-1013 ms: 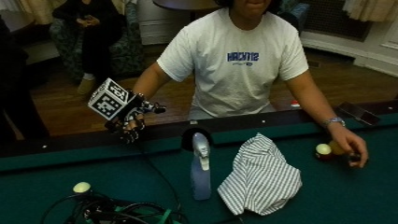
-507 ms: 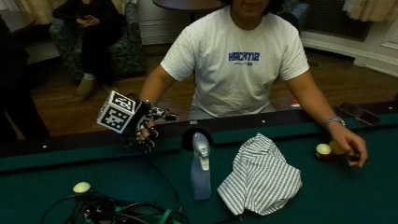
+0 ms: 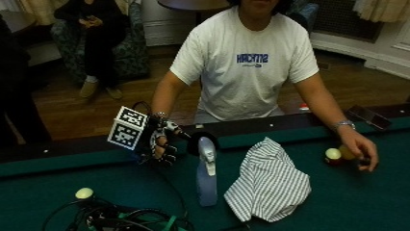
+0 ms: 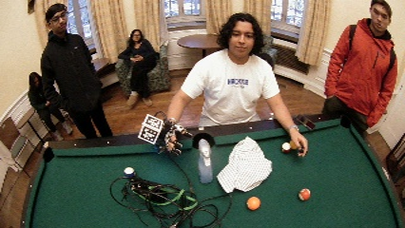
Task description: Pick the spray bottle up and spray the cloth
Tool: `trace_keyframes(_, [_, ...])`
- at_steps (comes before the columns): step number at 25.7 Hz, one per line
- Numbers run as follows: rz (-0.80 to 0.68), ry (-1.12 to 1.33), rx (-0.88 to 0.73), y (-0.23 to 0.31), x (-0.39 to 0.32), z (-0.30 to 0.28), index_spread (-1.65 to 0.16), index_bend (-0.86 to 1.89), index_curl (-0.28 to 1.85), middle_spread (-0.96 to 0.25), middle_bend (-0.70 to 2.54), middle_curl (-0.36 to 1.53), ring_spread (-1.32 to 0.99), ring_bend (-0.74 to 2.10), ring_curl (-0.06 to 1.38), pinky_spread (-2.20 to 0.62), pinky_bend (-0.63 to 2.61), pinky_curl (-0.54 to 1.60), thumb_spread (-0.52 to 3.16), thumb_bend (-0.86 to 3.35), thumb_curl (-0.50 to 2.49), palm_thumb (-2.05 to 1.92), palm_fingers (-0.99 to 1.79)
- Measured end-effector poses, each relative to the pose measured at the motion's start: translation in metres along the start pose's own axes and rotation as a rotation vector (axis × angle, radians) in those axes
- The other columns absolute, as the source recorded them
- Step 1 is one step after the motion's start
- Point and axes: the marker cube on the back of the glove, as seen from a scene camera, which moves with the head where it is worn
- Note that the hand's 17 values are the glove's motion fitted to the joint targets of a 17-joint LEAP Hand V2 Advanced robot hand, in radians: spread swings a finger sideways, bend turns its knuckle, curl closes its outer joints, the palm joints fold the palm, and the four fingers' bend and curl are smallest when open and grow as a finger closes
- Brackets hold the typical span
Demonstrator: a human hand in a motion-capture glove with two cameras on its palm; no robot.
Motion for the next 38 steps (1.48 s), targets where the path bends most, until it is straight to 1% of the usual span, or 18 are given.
trace_keyframes(4, [0.011, -0.020, 0.029, -0.010, -0.002, 0.008, -0.37, 0.16, 0.29, -0.18, 0.25, 0.36, -0.15, 0.40, 0.31, 0.03, 0.40, 0.33, 1.01, 0.06, 0.40, 0.85, 0.84])
trace_keyframes(7, [0.005, -0.021, 0.059, -0.016, -0.006, 0.014, -0.35, 0.07, 0.27, -0.21, 0.25, 0.37, -0.18, 0.45, 0.32, -0.12, 0.53, 0.35, 1.00, 0.05, 0.41, 0.88, 1.11])
trace_keyframes(8, [0.002, -0.020, 0.069, -0.018, -0.007, 0.016, -0.34, 0.07, 0.27, -0.21, 0.26, 0.37, -0.19, 0.46, 0.33, -0.16, 0.56, 0.36, 0.99, 0.05, 0.41, 0.89, 1.16])
trace_keyframes(12, [-0.006, -0.015, 0.087, -0.022, -0.009, 0.020, -0.31, 0.16, 0.31, -0.22, 0.31, 0.42, -0.19, 0.58, 0.40, -0.21, 0.66, 0.43, 0.92, 0.03, 0.44, 0.91, 1.37])
trace_keyframes(16, [-0.030, -0.037, 0.136, -0.021, -0.009, 0.021, -0.30, 0.23, 0.35, -0.22, 0.38, 0.47, -0.20, 0.67, 0.45, -0.20, 0.78, 0.49, 0.87, 0.02, 0.48, 0.95, 1.41])
trace_keyframes(19, [-0.054, -0.062, 0.185, -0.022, -0.011, 0.020, -0.29, 0.45, 0.42, -0.23, 0.51, 0.52, -0.21, 0.75, 0.50, -0.19, 0.79, 0.52, 0.95, 0.02, 0.49, 0.94, 1.52])
trace_keyframes(25, [-0.069, -0.056, 0.152, -0.024, -0.012, 0.027, -0.27, 0.68, 0.53, -0.24, 0.71, 0.62, -0.21, 0.87, 0.57, -0.16, 0.88, 0.60, 0.95, 0.04, 0.55, 1.00, 1.43])
trace_keyframes(33, [-0.050, -0.076, 0.150, -0.022, -0.010, 0.026, -0.24, 0.84, 0.63, -0.23, 0.88, 0.73, -0.21, 1.01, 0.64, -0.14, 0.95, 0.70, 0.93, 0.03, 0.61, 1.01, 1.29])
trace_keyframes(34, [-0.044, -0.075, 0.145, -0.022, -0.009, 0.025, -0.23, 0.83, 0.63, -0.23, 0.89, 0.74, -0.21, 1.02, 0.65, -0.14, 0.97, 0.72, 0.94, 0.02, 0.62, 1.00, 1.27])
trace_keyframes(35, [-0.038, -0.073, 0.137, -0.021, -0.009, 0.025, -0.23, 0.80, 0.62, -0.22, 0.88, 0.74, -0.21, 1.02, 0.65, -0.14, 0.97, 0.72, 0.93, -0.03, 0.60, 0.92, 1.23])
trace_keyframes(38, [-0.026, -0.055, 0.101, -0.020, -0.008, 0.024, -0.23, 0.59, 0.58, -0.21, 0.85, 0.72, -0.20, 1.02, 0.64, -0.17, 0.95, 0.69, 0.93, -0.05, 0.59, 0.88, 1.10])
